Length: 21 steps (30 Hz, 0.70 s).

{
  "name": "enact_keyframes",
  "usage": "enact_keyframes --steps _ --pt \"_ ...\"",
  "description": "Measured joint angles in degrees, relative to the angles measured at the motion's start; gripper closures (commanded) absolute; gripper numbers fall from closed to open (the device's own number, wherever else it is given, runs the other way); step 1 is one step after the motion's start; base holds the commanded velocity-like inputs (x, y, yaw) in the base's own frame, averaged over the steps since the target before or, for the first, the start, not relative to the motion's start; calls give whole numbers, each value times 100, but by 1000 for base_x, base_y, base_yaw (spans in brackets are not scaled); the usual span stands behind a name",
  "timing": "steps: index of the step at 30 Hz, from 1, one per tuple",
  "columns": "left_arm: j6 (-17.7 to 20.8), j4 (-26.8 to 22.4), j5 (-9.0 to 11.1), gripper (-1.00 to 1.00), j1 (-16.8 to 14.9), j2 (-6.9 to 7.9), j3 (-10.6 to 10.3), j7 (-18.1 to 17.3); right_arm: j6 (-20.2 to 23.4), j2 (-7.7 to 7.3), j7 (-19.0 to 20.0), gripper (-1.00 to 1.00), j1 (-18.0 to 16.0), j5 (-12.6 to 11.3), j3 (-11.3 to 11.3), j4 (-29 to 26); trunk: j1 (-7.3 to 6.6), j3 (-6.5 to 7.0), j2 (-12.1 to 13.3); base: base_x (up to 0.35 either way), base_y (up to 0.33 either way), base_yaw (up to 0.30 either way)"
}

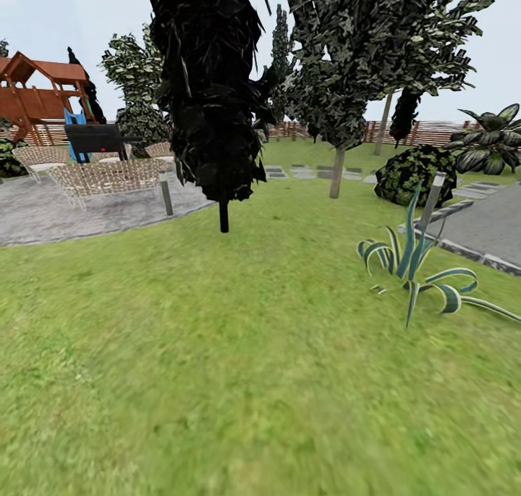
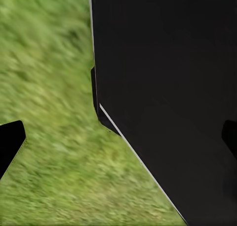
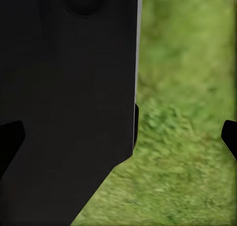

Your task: Take the three Easter eggs out of the wicker basket on the lawn in the garden, then place them on the lawn next to a single tree (choose any tree) so that all three eggs are next to the same tree and none are left in the basket.

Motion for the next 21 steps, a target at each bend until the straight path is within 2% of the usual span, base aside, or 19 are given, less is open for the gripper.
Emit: enact_keyframes --steps 21 --pt "0 0 0 -100 0 0 -2 1 -1 0 2 -100 -1 0 0 0 0 0 0 330 0 0"
